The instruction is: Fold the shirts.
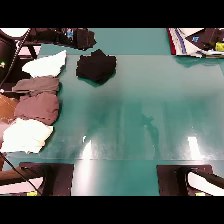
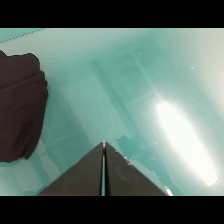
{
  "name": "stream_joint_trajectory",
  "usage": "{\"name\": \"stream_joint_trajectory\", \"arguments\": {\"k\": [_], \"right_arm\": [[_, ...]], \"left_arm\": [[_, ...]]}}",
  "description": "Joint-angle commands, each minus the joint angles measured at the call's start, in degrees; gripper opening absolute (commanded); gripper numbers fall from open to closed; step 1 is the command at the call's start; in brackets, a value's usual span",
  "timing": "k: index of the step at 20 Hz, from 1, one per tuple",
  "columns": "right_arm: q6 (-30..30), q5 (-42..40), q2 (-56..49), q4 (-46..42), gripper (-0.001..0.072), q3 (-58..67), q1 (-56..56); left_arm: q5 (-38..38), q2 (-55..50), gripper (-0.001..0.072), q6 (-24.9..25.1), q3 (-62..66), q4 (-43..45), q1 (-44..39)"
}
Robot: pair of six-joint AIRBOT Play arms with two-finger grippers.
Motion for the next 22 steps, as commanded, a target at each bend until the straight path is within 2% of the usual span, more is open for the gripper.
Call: {"name": "stream_joint_trajectory", "arguments": {"k": [1, 13, 16, 17, 18, 19, 22], "right_arm": [[0.0, 0.0, -0.1, -0.1, 0.0019, 0.0, 0.1], [0.0, 0.0, -0.3, 0.0, 0.0019, 0.0, 0.1], [0.0, 0.0, -0.3, 0.1, 0.0019, 0.0, 0.1], [0.0, 0.0, -0.3, 0.4, 0.0019, 0.0, 0.1], [0.0, 0.0, -0.3, 0.5, 0.0019, 0.0, 0.1], [0.0, 0.0, -0.3, 0.5, 0.002, 0.0, 0.1], [0.0, 0.7, -0.3, 0.4, 0.002, 0.0, 1.3]], "left_arm": [[0.1, -0.1, 0.0025, 0.0, 0.0, 0.0, 0.0], [0.3, 0.0, 0.0025, 0.0, 0.0, -0.3, 0.0], [5.7, -0.3, 0.0027, 0.1, 0.0, 0.5, 0.0], [7.6, -0.7, 0.0212, 0.0, -0.1, 3.6, 0.1], [9.1, -1.6, 0.051, -0.4, -0.2, 7.1, 0.1], [9.4, -3.4, 0.0592, -2.6, -0.2, 11.3, 0.1], [9.0, -12.3, 0.0592, -5.2, -0.2, 16.3, 1.5]]}}
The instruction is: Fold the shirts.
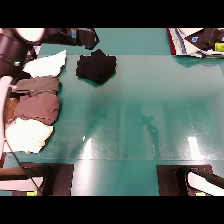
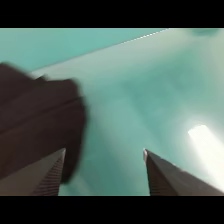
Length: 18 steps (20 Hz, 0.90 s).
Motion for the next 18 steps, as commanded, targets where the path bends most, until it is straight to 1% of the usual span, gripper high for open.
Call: {"name": "stream_joint_trajectory", "arguments": {"k": [1, 3, 4, 6, 8, 12, 13, 14, 15, 16, 18], "right_arm": [[0.0, 0.6, 0.0, 0.0, 0.0019, 0.0, 1.2], [0.0, 0.5, 0.0, -0.1, 0.0019, 0.0, 2.5], [0.0, 0.4, 0.0, -0.1, 0.002, 0.0, 3.0], [0.0, 0.5, 0.0, 0.0, 0.002, 0.0, 3.0], [0.0, 0.4, 0.0, -0.1, 0.002, 0.0, 3.0], [0.0, 0.3, 0.0, -0.1, 0.0019, 0.0, 3.0], [0.0, 0.4, 0.0, -0.1, 0.002, 0.0, 3.0], [0.0, 0.4, 0.0, 0.0, 0.002, 0.0, 3.0], [0.0, 0.4, 0.0, 0.0, 0.002, 0.0, 3.0], [0.0, 0.4, 0.0, 0.0, 0.0019, 0.0, 3.0], [0.0, 0.4, 0.4, 0.0, 0.002, 0.0, 3.0]], "left_arm": [[1.9, -9.6, 0.0592, -2.9, 0.0, 6.3, 1.8], [3.1, -16.5, 0.0592, -3.0, 0.0, 6.2, 3.5], [3.8, -19.3, 0.0592, -3.8, 0.0, 6.2, 4.4], [5.9, -23.7, 0.0592, -3.8, 0.0, 3.7, 5.9], [8.1, -25.8, 0.0592, -3.7, 0.0, 1.5, 6.2], [10.8, -26.3, 0.059, -3.7, 0.0, 1.0, 6.2], [10.7, -26.3, 0.0565, -3.7, 0.0, 1.0, 6.2], [10.7, -26.3, 0.0375, -3.7, 0.0, 1.0, 6.2], [10.7, -26.3, 0.0206, -3.7, 0.3, 1.0, 6.2], [10.1, -26.3, 0.0019, -3.7, 1.2, 1.0, 6.2], [4.8, -26.2, 0.0024, -3.6, 6.7, 1.1, 6.2]]}}
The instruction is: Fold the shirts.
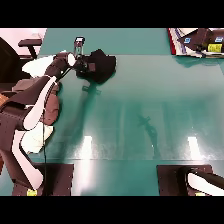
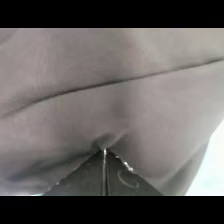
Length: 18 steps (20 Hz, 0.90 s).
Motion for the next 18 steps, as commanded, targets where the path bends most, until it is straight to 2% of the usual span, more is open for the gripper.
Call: {"name": "stream_joint_trajectory", "arguments": {"k": [1, 3, 6, 10, 13, 17, 18], "right_arm": [[0.0, -0.3, 1.0, 0.1, 0.002, 0.1, -0.1], [0.0, -0.9, 3.3, -0.1, 0.0019, 0.1, -1.0], [0.0, -0.7, 6.7, -0.5, 0.0019, 2.7, -3.1], [0.0, 0.0, 9.7, -0.5, 0.0019, 7.8, -6.4], [0.0, 0.5, 11.4, -0.4, 0.0019, 8.2, -7.6], [0.0, 3.4, 12.2, -0.4, 0.0019, 8.2, -7.6], [0.0, 4.6, 12.2, -0.4, 0.0019, 8.2, -7.6]], "left_arm": [[-7.1, 0.4, 0.0024, 0.9, 8.2, -0.1, 0.1], [-7.2, 5.4, 0.0023, 3.5, 13.9, -0.1, 0.1], [-3.1, 20.6, 0.0023, 7.0, 14.1, -0.2, 0.1], [-9.6, 36.1, 0.0022, 12.5, 14.0, 0.1, -2.9], [-15.3, 38.2, 0.0022, 13.8, 13.6, 1.0, -10.8], [-14.6, 38.1, 0.0025, 13.9, -1.6, 0.0, -21.3], [-13.4, 38.1, 0.0075, 13.9, -6.1, -1.3, -22.7]]}}
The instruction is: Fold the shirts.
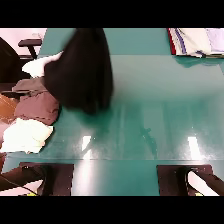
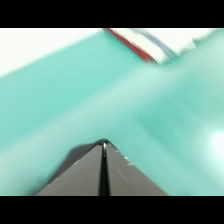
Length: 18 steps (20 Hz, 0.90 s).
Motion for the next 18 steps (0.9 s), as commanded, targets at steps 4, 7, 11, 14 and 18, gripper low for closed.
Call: {"name": "stream_joint_trajectory", "arguments": {"k": [4, 7, 11, 14, 18], "right_arm": [[0.0, 4.3, 0.5, 0.0, 0.0019, 0.3, -0.3], [0.0, 4.3, 0.5, 0.0, 0.0019, 0.3, -0.3], [0.0, 3.9, 0.5, 0.0, 0.002, -0.6, -0.3], [0.0, 3.6, 0.5, 0.1, 0.0019, -3.7, -0.3], [0.0, 3.6, 0.5, 0.5, 0.0019, -7.5, -0.3]], "left_arm": [[1.7, 0.9, 0.0519, -2.8, -18.1, -3.6, -4.4], [-3.9, 1.0, 0.0518, -7.5, -18.3, -3.8, 5.2], [-15.1, 1.1, 0.0518, -7.5, -25.2, -7.6, 20.6], [-16.0, 4.4, 0.0518, -6.8, -40.7, -11.6, 25.1], [-11.5, 14.6, 0.0519, -8.8, -62.0, -15.5, 25.1]]}}
